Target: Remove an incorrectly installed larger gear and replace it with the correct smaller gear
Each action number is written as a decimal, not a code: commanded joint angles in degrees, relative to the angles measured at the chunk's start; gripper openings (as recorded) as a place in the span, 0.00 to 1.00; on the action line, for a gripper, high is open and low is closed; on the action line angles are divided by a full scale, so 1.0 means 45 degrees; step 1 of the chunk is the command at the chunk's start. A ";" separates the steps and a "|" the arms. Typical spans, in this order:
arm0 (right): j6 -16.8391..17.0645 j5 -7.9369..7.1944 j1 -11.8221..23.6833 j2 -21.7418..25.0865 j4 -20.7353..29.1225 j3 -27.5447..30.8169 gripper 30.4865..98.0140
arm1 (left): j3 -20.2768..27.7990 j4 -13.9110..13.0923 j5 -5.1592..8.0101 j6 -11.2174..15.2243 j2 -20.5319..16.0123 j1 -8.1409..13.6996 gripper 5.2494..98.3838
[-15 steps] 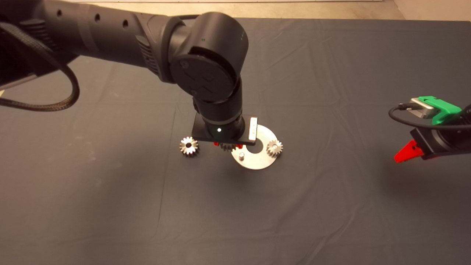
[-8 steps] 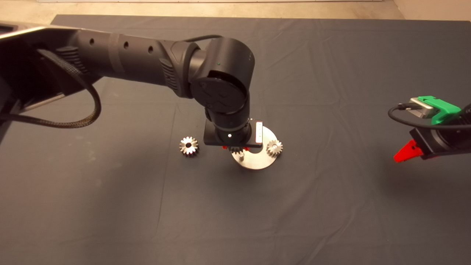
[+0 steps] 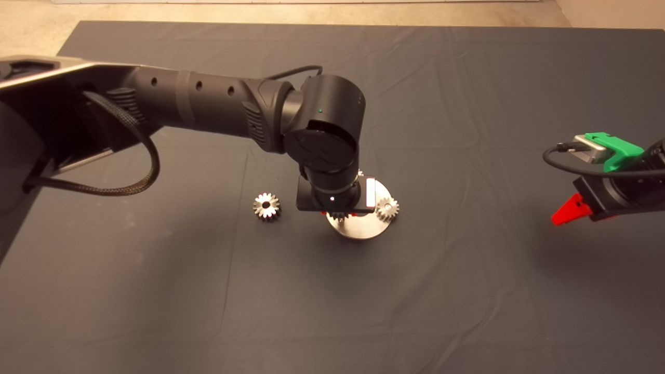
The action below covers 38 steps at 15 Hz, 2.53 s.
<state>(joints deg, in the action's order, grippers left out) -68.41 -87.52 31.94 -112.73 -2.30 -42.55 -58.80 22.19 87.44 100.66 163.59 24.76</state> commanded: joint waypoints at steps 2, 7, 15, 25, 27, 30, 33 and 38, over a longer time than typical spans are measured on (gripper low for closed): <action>0.0047 -0.0025 0.0188 0.0000 0.0063 0.0025 0.42 | -0.0193 0.0583 0.0861 -0.0044 0.0182 -0.0332 0.22; 0.0047 -0.0025 0.0188 -0.0156 0.0063 0.0025 0.42 | -0.0388 0.0890 0.0861 -0.0266 0.0222 -0.0638 0.22; 0.0047 -0.0044 0.0188 -0.0274 0.0063 -0.0073 0.42 | -0.0544 0.0929 0.0842 -0.0376 0.0222 -0.0658 0.22; 0.0047 -0.0044 0.0188 -0.0273 0.0063 -0.0073 0.42 | -0.0557 0.1202 0.0842 -0.0357 0.0241 -0.1197 0.22; 0.0047 -0.0044 0.0188 -0.0274 0.0063 -0.0073 0.42 | -0.0564 0.1222 0.0842 -0.0357 0.0241 -0.1263 0.22; 0.0047 -0.0044 0.0207 -0.0254 0.0063 -0.0073 0.42 | -0.0739 0.1222 0.0822 -0.0435 0.0320 -0.1263 0.22; 0.0047 -0.0044 0.0208 -0.0254 0.0063 -0.0125 0.42 | -0.0988 0.1222 0.0822 -0.0566 0.0554 -0.1263 0.21; 0.0047 -0.0044 0.0208 -0.0274 0.0063 -0.0151 0.42 | -0.1227 0.1222 0.0803 -0.0669 0.0651 -0.1263 0.21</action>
<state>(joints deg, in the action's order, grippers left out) -68.39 -87.64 31.96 -113.70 -2.30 -43.15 -63.38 26.89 87.41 98.16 165.82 18.27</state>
